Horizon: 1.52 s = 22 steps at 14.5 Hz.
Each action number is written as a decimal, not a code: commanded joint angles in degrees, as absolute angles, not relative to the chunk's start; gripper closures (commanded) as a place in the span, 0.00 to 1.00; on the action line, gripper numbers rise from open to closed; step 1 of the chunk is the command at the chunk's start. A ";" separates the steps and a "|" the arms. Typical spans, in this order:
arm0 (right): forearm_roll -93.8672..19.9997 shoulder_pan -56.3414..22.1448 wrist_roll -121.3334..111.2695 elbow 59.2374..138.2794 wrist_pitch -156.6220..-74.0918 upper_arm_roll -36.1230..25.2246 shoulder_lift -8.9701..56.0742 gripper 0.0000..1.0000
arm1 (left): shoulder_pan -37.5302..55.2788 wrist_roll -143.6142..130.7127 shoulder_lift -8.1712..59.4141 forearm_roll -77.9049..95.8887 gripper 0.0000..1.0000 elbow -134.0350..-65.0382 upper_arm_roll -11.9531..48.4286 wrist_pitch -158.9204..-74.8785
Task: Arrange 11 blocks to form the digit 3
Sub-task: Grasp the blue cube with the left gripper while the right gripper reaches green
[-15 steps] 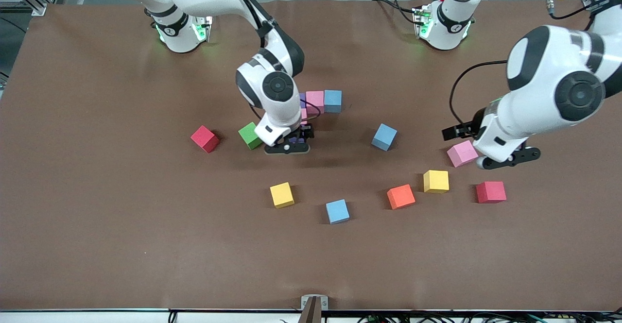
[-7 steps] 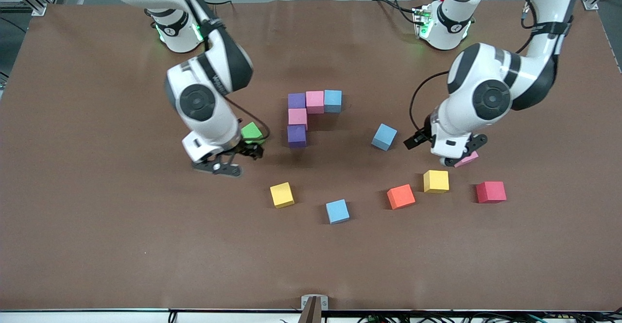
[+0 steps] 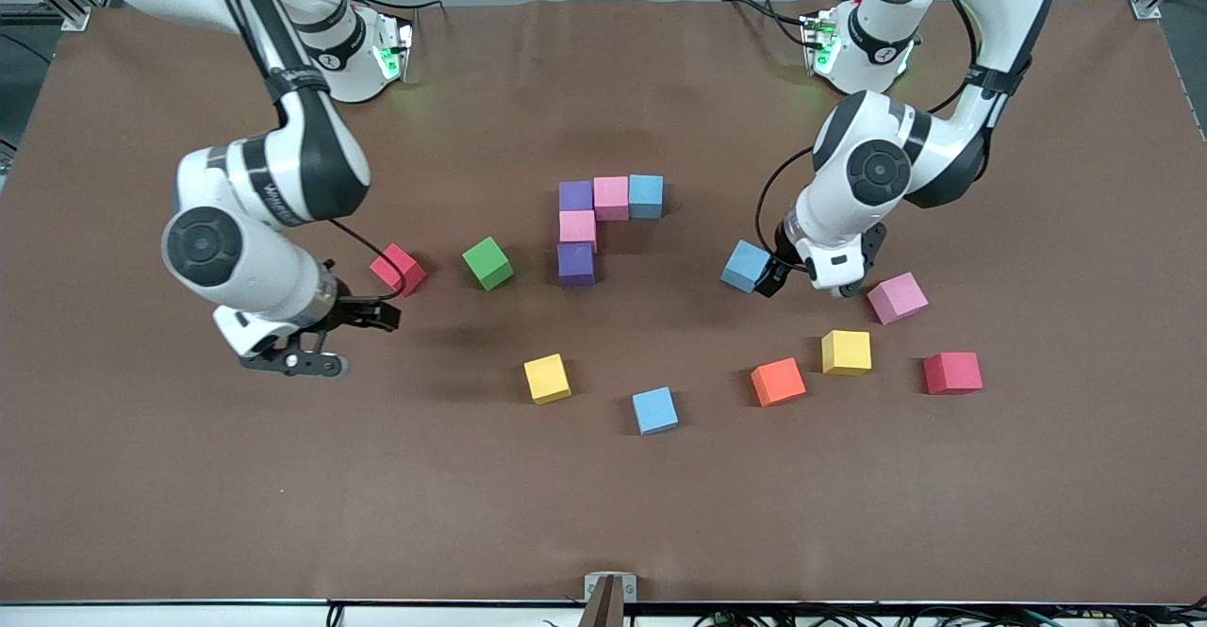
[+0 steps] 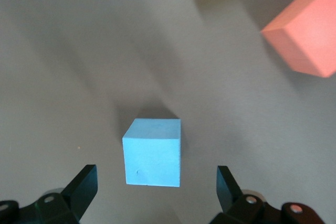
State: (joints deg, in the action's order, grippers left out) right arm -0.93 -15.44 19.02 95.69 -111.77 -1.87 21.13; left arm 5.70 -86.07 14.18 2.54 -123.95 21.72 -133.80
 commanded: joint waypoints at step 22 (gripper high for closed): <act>4.48 -22.41 56.06 77.71 -111.88 -0.53 36.38 0.00 | 12.73 -103.84 27.14 3.34 0.77 -120.08 22.68 -151.08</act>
State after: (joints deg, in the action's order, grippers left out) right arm 3.59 -21.64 52.25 81.52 -112.74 -0.52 34.08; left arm 9.04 -96.24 23.83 2.56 -125.18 22.58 -151.24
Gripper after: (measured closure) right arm 0.000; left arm 0.379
